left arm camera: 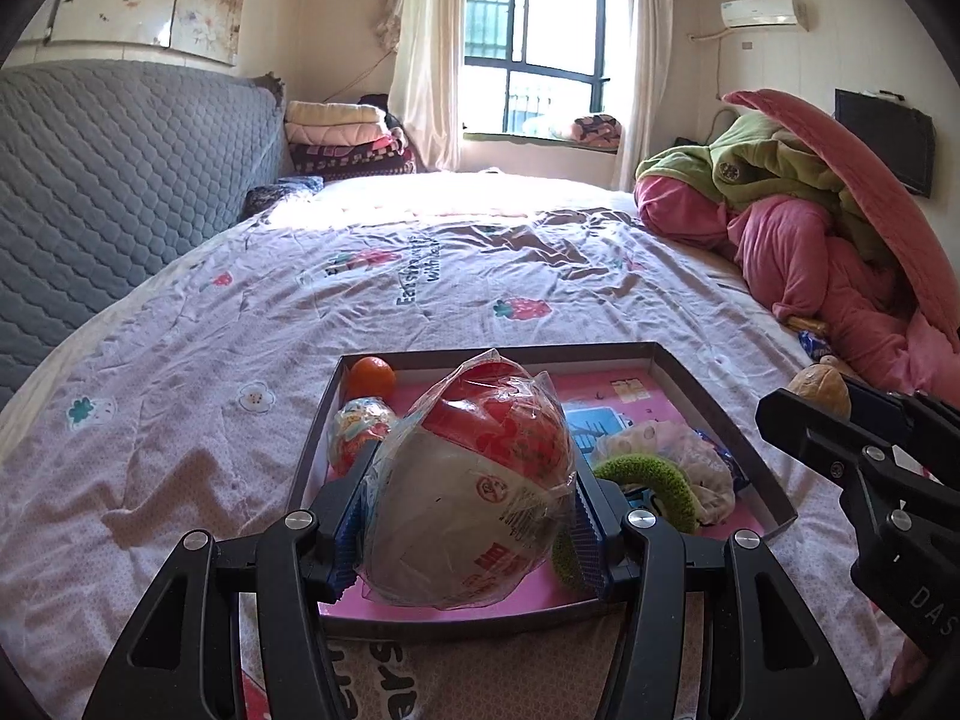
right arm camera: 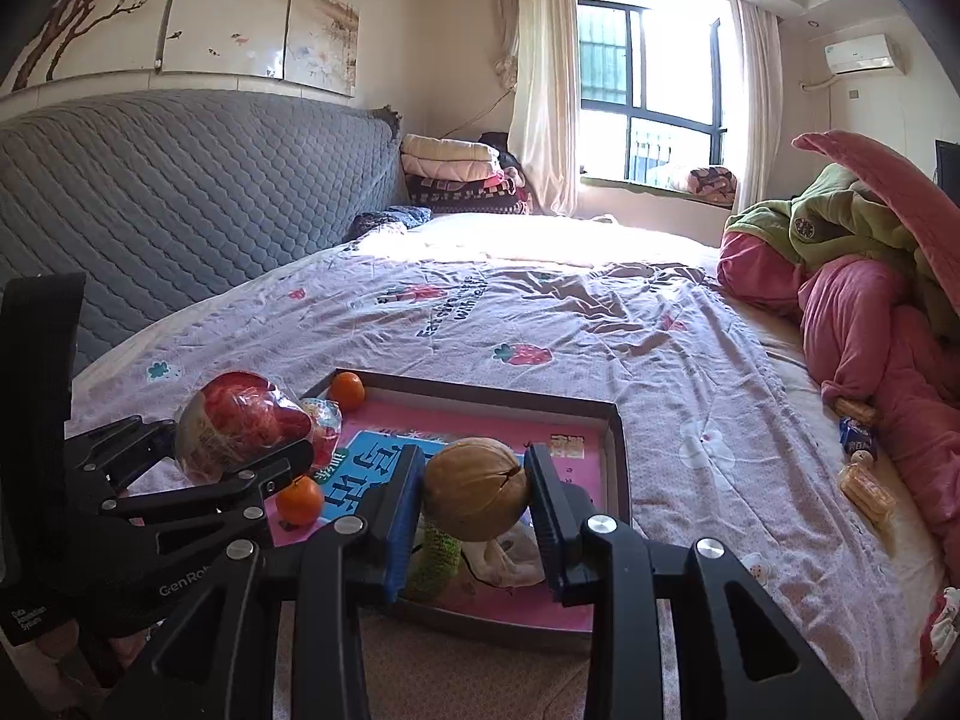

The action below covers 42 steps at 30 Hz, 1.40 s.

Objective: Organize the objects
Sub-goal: 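Carry the wrapped ball over the tray with the left tool while the right tool carries the walnut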

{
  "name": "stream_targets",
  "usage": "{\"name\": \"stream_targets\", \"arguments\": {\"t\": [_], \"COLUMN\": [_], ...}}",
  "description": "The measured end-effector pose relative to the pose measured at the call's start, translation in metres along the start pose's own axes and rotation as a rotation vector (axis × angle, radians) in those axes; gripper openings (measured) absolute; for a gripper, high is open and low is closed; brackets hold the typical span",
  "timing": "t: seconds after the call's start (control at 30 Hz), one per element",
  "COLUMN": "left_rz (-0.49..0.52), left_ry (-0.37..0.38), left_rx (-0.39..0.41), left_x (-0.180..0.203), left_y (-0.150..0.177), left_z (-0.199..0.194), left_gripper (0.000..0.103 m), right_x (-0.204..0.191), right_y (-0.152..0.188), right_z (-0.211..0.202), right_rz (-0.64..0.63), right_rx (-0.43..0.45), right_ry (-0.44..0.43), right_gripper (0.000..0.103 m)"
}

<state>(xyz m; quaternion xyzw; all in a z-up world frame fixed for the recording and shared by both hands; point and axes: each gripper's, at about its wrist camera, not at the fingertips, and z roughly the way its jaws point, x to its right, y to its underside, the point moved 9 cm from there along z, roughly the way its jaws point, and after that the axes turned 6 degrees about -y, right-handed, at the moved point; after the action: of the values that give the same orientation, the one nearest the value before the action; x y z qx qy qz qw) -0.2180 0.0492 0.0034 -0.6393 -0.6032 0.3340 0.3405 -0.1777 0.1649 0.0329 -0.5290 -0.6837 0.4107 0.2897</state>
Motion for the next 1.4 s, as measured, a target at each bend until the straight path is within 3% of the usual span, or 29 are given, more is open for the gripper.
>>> {"name": "stream_targets", "arguments": {"t": [0.27,0.83,1.4], "left_rz": [-0.014,-0.011,0.026], "left_ry": [-0.009,-0.016,0.014], "left_rx": [0.023,-0.018,-0.135], "left_x": [0.003,0.005,0.010], "left_y": [-0.009,-0.002,0.027], "left_z": [0.000,0.018,0.042], "left_gripper": [0.058,0.058,0.058], "right_x": [0.003,0.023,0.044], "right_y": [-0.006,-0.006,0.033], "right_z": [-0.001,0.006,0.022], "right_rz": [0.019,0.049,0.030], "right_rx": [0.018,0.009,-0.121], "right_ry": [0.006,0.037,0.065], "right_gripper": [0.035,0.035,0.035]}}
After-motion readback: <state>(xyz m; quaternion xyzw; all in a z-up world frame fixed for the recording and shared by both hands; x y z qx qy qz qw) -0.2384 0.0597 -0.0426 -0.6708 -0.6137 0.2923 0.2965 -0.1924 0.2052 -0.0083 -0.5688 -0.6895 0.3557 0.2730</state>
